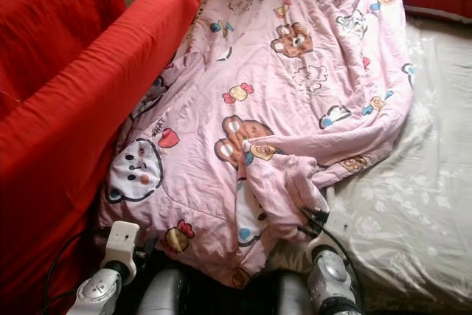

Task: Clean up the room

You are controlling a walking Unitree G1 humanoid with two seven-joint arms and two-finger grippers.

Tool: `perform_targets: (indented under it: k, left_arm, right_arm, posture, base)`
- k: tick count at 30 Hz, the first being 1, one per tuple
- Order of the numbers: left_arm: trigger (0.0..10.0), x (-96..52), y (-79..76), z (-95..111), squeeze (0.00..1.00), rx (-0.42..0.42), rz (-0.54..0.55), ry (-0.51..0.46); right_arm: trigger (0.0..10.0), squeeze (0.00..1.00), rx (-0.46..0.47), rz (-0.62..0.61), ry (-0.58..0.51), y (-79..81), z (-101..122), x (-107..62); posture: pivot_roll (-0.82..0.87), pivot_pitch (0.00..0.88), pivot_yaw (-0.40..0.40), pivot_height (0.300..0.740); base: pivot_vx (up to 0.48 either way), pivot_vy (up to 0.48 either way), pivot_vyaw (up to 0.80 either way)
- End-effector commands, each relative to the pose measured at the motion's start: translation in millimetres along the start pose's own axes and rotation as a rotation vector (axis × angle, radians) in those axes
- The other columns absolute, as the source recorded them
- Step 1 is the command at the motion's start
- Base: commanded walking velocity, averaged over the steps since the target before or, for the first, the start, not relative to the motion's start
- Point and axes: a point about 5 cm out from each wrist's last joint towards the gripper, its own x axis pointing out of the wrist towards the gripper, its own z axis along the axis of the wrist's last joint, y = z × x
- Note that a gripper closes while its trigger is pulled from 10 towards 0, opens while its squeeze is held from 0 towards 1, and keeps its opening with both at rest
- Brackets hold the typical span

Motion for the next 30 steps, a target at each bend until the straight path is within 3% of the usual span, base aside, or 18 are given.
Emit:
perform_targets:
  k: [1,6,12,17,19,30]
  left_arm:
    - [10.0,-5.6,-1.1,-14.2,0.00,0.000,0.000,0.066]
    - [10.0,-4.6,-4.3,-13.8,0.00,-0.004,-0.005,0.066]
    - [10.0,-4.4,-5.8,-14.2,0.00,-0.017,-0.004,0.068]
    - [10.0,-4.4,-2.1,-17.0,0.00,-0.102,0.041,0.089]
    - [10.0,-4.8,-2.2,-20.0,0.00,-0.145,0.051,0.109]
    - [10.0,-8.3,-4.6,-33.7,0.00,-0.177,0.055,0.204]
  right_arm:
    - [10.0,0.00,-0.030,0.015,0.001,-0.2,-9.0,-5.1]
    - [10.0,0.00,-0.020,0.036,-0.026,-0.7,-11.6,-8.3]
    - [10.0,0.00,-0.023,0.044,-0.018,1.3,-14.5,-9.3]
    - [10.0,0.00,-0.021,0.056,-0.029,3.9,-10.6,-7.5]
    - [10.0,0.00,-0.025,0.058,-0.031,3.8,-9.8,-7.3]
    - [10.0,0.00,-0.033,0.072,-0.037,5.0,-8.7,-7.1]
  posture:
    - [0.02,0.205,0.039,0.648]
    - [0.02,0.198,0.035,0.657]
    - [0.02,0.193,0.030,0.701]
    - [0.02,0.195,0.026,0.740]
    - [0.01,0.197,0.022,0.740]
    - [0.01,0.204,0.020,0.740]
  base:
    - [0.000,0.000,0.00]
    - [0.000,0.000,0.00]
    - [0.000,0.000,0.00]
    - [0.000,0.000,0.00]
    - [0.000,0.000,0.00]
    - [0.000,0.000,0.00]
